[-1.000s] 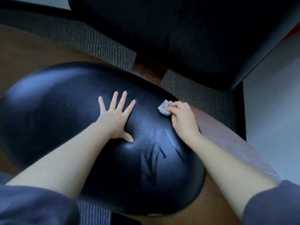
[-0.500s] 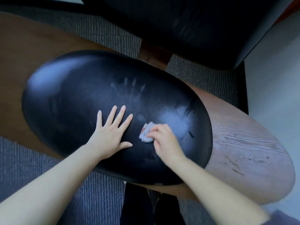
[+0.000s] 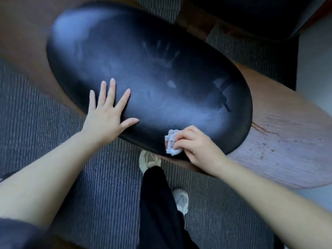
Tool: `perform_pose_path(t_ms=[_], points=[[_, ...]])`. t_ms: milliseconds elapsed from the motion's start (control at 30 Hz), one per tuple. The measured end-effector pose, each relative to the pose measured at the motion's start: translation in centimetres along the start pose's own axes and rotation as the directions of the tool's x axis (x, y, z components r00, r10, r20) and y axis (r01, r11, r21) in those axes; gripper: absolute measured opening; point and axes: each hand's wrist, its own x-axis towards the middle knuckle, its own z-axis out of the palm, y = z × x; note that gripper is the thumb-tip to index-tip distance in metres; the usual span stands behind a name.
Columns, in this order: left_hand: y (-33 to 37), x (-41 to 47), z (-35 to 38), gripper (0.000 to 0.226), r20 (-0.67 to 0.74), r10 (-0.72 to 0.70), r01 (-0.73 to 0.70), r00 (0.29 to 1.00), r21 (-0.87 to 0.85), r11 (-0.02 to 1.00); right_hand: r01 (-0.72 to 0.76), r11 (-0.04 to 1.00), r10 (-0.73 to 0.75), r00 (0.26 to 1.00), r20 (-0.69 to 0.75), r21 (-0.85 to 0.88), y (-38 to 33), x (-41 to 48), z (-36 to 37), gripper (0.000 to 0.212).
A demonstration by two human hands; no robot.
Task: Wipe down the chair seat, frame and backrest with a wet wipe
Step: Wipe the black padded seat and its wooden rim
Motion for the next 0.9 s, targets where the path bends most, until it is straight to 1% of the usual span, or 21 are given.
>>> perform_pose_path(t_ms=[67,167,233,300,367,400,467,533,667,733,800,900], points=[[-0.9,-1.2,0.5,0.090,-0.048,-0.028,0.026,0.998,-0.043,0.999,0.029,0.999,-0.031,0.999,-0.038,-0.040,0.1,-0.7,-0.3,0.031],[-1.8,-2.0,1.1,0.086,-0.093,-0.033,0.024,0.995,-0.093,0.995,0.128,0.990,-0.129,0.991,-0.020,-0.060,-1.0,2.1,2.2,0.029],[-2.9,-2.1,1.2,0.081,-0.108,0.014,-0.025,0.994,-0.100,0.995,0.191,0.979,-0.191,0.982,0.003,-0.066,-2.2,5.7,5.1,0.020],[-3.9,-2.0,1.1,0.077,-0.140,0.088,-0.099,0.986,-0.074,0.992,0.223,0.969,-0.223,0.975,0.006,-0.102,-2.9,7.7,6.8,0.013],[-4.5,-1.9,0.9,0.075,-0.159,0.137,-0.146,0.978,-0.049,0.988,0.222,0.964,-0.219,0.975,0.037,-0.145,-2.3,6.1,6.1,0.015],[-4.6,-1.9,0.9,0.075,-0.162,0.136,-0.145,0.977,-0.044,0.988,0.229,0.960,-0.222,0.973,0.065,-0.161,-1.7,4.4,5.0,0.019],[-4.4,-2.2,1.1,0.074,-0.162,0.093,-0.100,0.982,-0.040,0.994,0.276,0.946,-0.260,0.960,0.108,-0.173,-1.1,1.1,2.6,0.028],[-3.8,-2.8,1.7,0.072,-0.187,0.032,-0.047,0.982,-0.074,0.996,0.311,0.932,-0.292,0.949,0.120,-0.189,-1.0,0.5,2.0,0.031],[-3.0,-3.5,2.5,0.067,-0.202,-0.069,0.022,0.977,-0.225,0.974,0.356,0.901,-0.345,0.935,0.087,-0.248,-3.1,6.9,6.6,0.015],[-2.9,-3.5,2.5,0.066,-0.190,-0.102,0.045,0.977,-0.282,0.958,0.341,0.901,-0.341,0.939,0.050,-0.267,-3.9,9.0,8.4,0.016],[-2.7,-3.5,2.3,0.066,-0.192,-0.104,0.044,0.976,-0.295,0.955,0.332,0.899,-0.329,0.943,0.060,-0.286,-3.0,7.3,7.9,0.016],[-2.2,-3.9,2.0,0.066,-0.169,-0.126,0.081,0.978,-0.256,0.963,0.341,0.908,-0.316,0.939,0.136,-0.243,-1.4,0.8,3.9,0.019]])
